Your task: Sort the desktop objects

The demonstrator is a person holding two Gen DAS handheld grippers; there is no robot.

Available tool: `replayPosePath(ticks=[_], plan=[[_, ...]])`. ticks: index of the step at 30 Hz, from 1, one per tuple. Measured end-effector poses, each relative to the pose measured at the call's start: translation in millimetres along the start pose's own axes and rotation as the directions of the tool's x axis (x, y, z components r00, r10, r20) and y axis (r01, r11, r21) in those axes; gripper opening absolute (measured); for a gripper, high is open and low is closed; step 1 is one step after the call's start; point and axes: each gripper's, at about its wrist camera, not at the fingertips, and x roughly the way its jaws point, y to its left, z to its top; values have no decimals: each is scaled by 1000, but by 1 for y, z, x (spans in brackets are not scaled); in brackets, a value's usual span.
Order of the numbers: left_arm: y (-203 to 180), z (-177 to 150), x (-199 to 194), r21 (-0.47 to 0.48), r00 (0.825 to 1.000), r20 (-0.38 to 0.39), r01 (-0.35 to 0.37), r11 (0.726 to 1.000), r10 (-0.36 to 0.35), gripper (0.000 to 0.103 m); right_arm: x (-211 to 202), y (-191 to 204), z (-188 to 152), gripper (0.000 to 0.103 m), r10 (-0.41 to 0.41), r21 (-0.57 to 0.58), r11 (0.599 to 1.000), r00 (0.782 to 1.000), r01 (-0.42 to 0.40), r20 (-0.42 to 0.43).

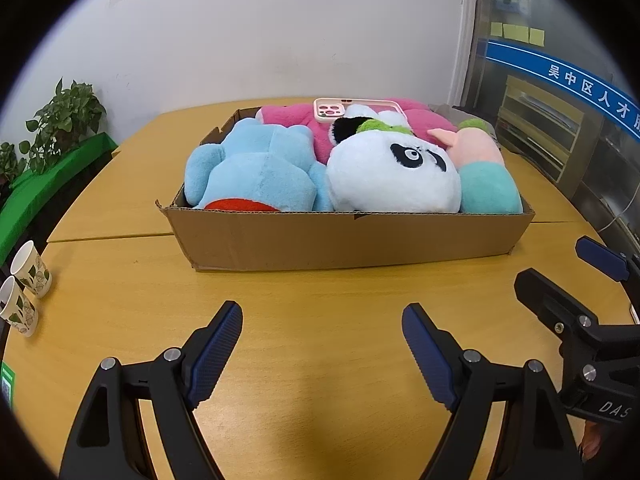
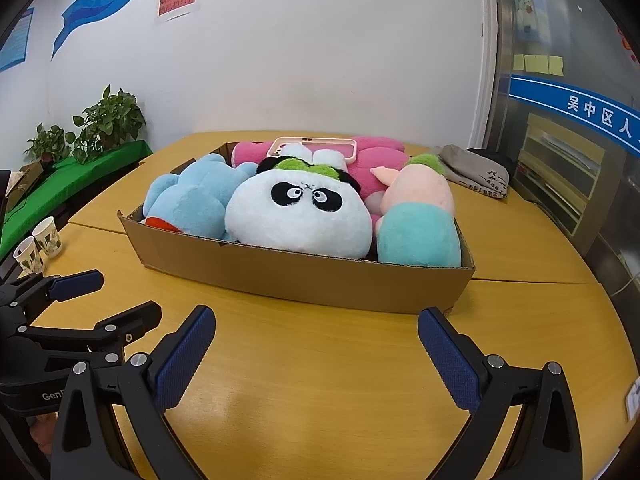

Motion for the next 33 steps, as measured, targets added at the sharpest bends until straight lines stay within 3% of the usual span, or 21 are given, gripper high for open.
replayPosePath(ticks=[10,17,22,25,30,33], plan=[[19,1,11,-25,1000,-28,13,1000,-14,82,-5,-3,4,103,-15,14,1000,1000,15,-10],[75,-6,38,-31,997,-76,24,999,-27,82,2,-10,-1,103,-17,0,1000,1000,17,-24],[121,-17,65,-10,988,-155,22,1000,-24,82,16,-65,-9,103,55,46,998,998,-53,-40],[144,-25,79,9,982,-190,1,1000,1,82,36,-111,-24,103,43,11,999,996,-42,-72],[161,-23,88,35,985,-174,4,999,2,83,71,-167,-55,103,-8,-163,986,988,-18,-155],[167,-18,95,31,988,-155,1,1000,4,90,84,-191,-66,103,71,-150,983,971,-108,-229]])
